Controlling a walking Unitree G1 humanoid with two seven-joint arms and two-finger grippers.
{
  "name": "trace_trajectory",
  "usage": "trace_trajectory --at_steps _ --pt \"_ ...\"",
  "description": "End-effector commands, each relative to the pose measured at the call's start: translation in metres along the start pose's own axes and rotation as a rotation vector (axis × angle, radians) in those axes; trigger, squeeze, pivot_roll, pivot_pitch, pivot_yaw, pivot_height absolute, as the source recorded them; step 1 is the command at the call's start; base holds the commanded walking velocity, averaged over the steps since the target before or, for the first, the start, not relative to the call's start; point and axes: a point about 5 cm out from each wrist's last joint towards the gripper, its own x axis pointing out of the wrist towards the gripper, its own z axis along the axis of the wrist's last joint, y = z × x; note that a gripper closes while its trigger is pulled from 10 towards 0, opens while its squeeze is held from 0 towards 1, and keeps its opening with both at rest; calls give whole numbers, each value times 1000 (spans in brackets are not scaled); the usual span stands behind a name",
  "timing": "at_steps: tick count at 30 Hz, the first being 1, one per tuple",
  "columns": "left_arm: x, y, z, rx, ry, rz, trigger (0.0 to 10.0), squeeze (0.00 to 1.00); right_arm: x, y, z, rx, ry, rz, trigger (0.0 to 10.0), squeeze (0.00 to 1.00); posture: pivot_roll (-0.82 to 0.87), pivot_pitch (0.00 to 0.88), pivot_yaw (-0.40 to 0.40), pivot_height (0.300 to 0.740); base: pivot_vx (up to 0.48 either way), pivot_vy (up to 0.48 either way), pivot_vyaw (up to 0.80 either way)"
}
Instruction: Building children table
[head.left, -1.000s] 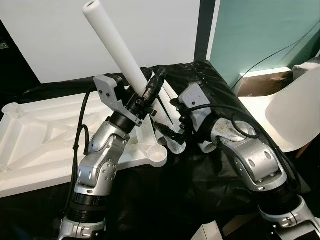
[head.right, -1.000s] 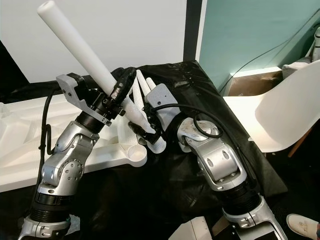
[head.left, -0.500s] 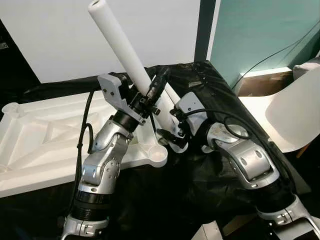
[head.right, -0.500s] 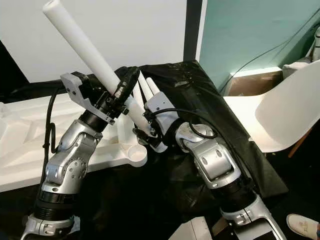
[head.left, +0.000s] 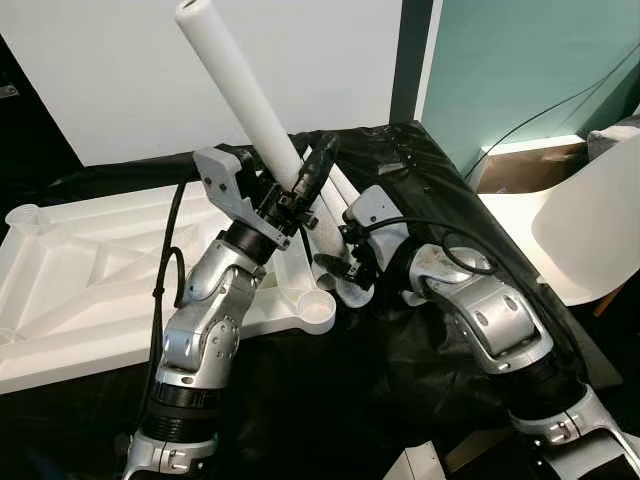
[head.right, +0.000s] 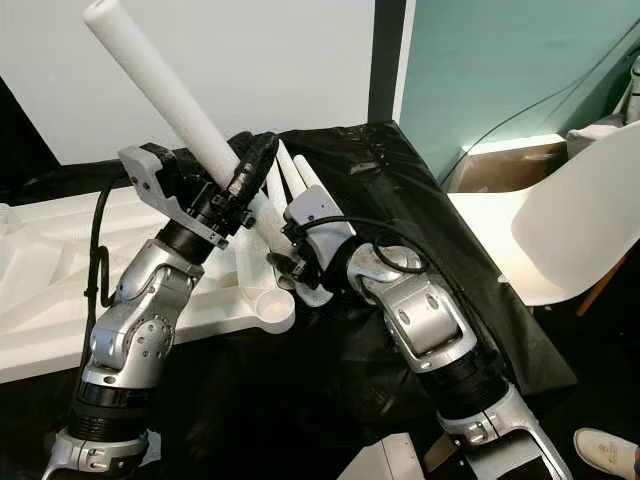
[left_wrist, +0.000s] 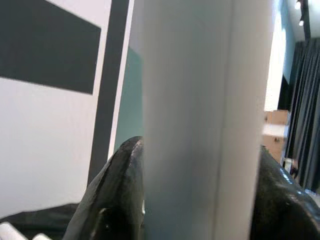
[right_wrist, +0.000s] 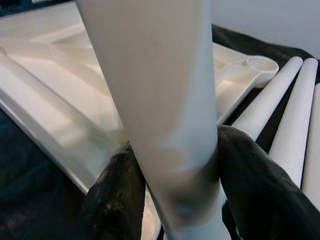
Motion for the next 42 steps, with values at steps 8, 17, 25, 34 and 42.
trace_trajectory --at_steps 8,17,25,34,42 --pt "-21 -24 4 -128 63 -256 10000 0 -5 -15 18 40 -68 -107 10000 0 -46 0 58 740 0 0 0" --pt "-56 -20 -37 -8 453 -345 10000 0 -7 -11 32 107 -158 -81 10000 0 -39 0 46 740 0 0 0" --pt "-79 -12 -62 72 696 -371 10000 0 -9 1 31 142 -158 1 10000 0 -42 0 41 740 0 0 0" --pt "-108 2 -93 165 917 -327 10000 0 -13 9 28 171 -173 54 10000 0 -50 0 39 740 0 0 0" --pt "-114 35 -106 326 1020 -140 10000 0 -14 9 27 174 -166 63 10000 0 -49 0 33 740 0 0 0"
